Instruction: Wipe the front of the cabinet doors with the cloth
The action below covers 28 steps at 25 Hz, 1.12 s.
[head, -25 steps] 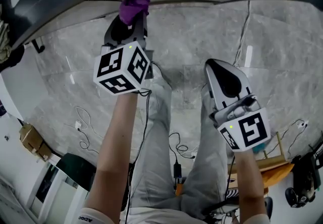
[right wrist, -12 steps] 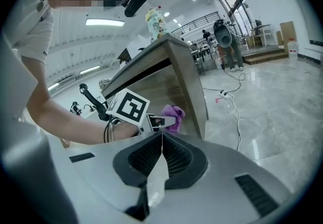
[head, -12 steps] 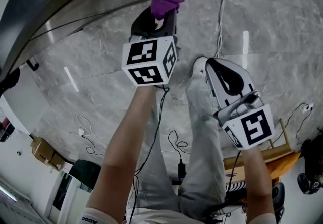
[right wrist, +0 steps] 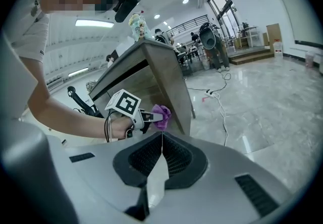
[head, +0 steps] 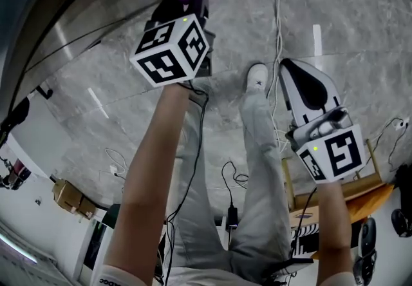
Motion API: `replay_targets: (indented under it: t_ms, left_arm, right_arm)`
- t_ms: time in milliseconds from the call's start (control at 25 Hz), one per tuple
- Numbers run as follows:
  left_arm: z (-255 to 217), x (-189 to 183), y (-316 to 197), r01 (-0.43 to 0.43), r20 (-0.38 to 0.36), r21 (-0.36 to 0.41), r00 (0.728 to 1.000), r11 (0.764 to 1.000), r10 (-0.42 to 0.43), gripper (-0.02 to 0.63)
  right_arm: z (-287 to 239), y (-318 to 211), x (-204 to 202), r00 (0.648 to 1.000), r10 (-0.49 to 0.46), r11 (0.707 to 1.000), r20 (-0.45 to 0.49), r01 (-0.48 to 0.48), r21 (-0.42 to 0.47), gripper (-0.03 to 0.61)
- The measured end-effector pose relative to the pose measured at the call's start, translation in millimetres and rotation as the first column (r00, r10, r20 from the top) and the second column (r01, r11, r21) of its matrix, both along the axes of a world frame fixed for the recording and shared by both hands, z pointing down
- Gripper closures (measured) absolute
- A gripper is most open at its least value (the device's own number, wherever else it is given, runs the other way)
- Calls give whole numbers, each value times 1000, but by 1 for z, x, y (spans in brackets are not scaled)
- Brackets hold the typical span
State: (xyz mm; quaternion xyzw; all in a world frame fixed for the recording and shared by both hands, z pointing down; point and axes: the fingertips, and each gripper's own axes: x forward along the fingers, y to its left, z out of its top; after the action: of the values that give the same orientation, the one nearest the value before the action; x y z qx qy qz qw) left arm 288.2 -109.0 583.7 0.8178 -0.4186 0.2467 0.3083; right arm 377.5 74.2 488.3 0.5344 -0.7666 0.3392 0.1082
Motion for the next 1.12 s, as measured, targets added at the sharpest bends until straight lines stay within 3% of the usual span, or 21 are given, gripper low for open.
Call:
replay_targets:
  t_ms: [200,600,840,1120]
  left_arm:
    - [8,-48,-9,0,28,-20,1000,1000,0,466]
    - [11,-171,-31,8,89,-25,996,1000,-6,466]
    - [18,-249,-44,83,120,-36,990,996,-78,466]
    - [20,-304,-52,185,149,-26,973,982,-179,466]
  right_arm:
    - [-2,-15,-36,1000,2,1000,8,-2,2,551]
    - [-11,-61,-158,995,-80,996,53,78,31,551]
    - [-7,-80,-214,991,-119,992,67,117,36,551]
    - [-9,-88,-246,984,-161,986,82,158,44,551]
